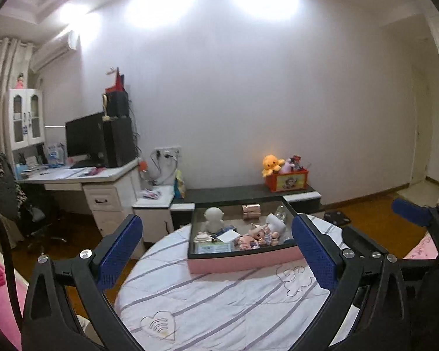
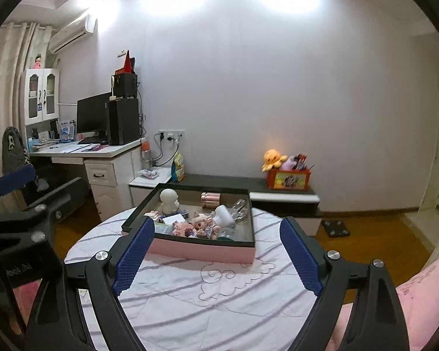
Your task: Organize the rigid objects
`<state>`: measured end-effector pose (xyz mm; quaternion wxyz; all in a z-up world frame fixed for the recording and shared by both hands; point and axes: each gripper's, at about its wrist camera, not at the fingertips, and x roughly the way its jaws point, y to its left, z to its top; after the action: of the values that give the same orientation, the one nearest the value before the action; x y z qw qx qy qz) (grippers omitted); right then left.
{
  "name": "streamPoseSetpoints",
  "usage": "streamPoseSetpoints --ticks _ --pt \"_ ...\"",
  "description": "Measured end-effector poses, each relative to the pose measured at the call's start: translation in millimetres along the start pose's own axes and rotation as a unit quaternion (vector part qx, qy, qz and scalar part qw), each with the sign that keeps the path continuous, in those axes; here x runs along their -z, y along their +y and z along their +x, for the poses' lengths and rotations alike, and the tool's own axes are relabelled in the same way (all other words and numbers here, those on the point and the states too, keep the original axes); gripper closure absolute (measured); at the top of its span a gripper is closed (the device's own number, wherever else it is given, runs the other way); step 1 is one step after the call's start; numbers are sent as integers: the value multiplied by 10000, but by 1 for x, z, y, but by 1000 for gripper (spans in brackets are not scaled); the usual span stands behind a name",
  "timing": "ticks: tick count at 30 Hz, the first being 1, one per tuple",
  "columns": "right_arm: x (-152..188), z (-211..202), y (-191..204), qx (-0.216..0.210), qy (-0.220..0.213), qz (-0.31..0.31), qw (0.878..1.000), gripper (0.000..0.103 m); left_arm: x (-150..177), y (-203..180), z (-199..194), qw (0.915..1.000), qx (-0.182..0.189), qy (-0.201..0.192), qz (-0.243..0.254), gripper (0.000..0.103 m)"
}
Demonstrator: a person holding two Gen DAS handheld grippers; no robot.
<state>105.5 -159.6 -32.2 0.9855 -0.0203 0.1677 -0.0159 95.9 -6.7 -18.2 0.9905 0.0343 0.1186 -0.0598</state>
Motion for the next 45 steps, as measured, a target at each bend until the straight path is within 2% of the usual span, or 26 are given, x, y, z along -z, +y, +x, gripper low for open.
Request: streamPoseSetpoints --ticks 2,6,15,17,20,45 --pt "1 -13 1 85 -91 -33 9999 14 0 5 -12 9999 22 -56 -141 0" --pt "0 -35 -2 -4 -213 102 9997 14 -1 14 -33 9994 81 -100 -323 0" --pt "-1 -84 -4 -217 -609 303 9974 14 5 14 -72 9992 52 -204 -342 0" --pt "-1 -91 0 -276 -636 278 9972 14 5 11 -79 9992 -47 -269 -298 0" --pt "0 -101 3 -227 -712 228 9969 14 4 9 -87 9990 -47 -354 -277 0" --pt "-1 -110 1 -231 -876 232 9956 14 1 4 -103 9982 -141 -561 -164 0"
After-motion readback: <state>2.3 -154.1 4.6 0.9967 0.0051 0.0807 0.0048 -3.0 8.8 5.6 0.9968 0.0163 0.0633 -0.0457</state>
